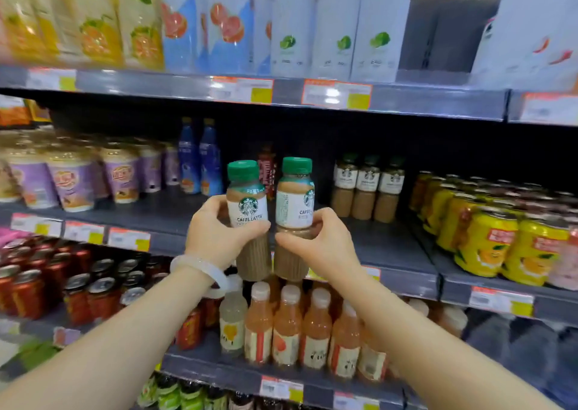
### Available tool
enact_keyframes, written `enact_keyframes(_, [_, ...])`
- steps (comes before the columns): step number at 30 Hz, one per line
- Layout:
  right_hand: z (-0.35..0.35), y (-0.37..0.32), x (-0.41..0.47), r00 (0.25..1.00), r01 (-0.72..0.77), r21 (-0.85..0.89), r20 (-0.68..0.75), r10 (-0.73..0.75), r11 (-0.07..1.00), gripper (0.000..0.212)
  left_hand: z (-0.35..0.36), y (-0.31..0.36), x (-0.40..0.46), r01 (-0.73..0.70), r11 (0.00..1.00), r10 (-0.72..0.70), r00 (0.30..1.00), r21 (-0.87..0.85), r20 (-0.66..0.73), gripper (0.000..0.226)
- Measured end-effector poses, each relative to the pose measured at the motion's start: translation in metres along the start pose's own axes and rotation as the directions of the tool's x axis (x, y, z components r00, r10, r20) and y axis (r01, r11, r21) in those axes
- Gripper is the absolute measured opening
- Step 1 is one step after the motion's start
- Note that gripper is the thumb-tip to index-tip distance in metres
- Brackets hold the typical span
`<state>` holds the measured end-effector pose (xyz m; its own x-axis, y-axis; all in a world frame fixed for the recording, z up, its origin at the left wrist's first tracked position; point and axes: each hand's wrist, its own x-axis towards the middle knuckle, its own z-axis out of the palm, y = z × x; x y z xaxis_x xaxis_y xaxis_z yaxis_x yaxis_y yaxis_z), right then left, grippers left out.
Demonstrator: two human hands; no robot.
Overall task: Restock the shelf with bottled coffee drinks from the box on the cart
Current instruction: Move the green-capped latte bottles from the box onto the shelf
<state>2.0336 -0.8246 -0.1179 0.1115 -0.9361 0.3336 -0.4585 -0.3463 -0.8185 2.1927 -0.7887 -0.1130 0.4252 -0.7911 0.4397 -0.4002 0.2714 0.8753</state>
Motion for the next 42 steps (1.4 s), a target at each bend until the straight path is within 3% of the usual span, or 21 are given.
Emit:
enact_keyframes(11, [-0.079, 0.045, 0.041, 0.971, -0.101, -0.070, -0.225, 0.083, 0.992, 0.049, 0.103, 0.027, 0.035, -0.071, 0.994, 0.086, 0.978, -0.088, 0.190, 0.044])
enact_keyframes(22, [-0.096, 0.084, 0.108, 0.906, -0.233, -0.097, -0.383, 0.180, 0.968, 0.057, 0.169, 0.010, 0.099, 0.010, 0.989, 0.037, 0.950, -0.149, 0.311, 0.044])
enact_keyframes(30, [-0.088, 0.114, 0.137, 0.863, -0.330, -0.015, -0.410, 0.295, 0.944, 0.052, 0.199, -0.005, 0.130, 0.056, 0.991, -0.009, 0.931, -0.120, 0.365, 0.046])
enact_keyframes(42, [-0.060, 0.122, 0.165, 0.868, -0.346, -0.029, -0.390, 0.308, 0.938, 0.056, 0.210, -0.029, 0.156, 0.032, 0.990, 0.018, 0.937, -0.136, 0.350, 0.040])
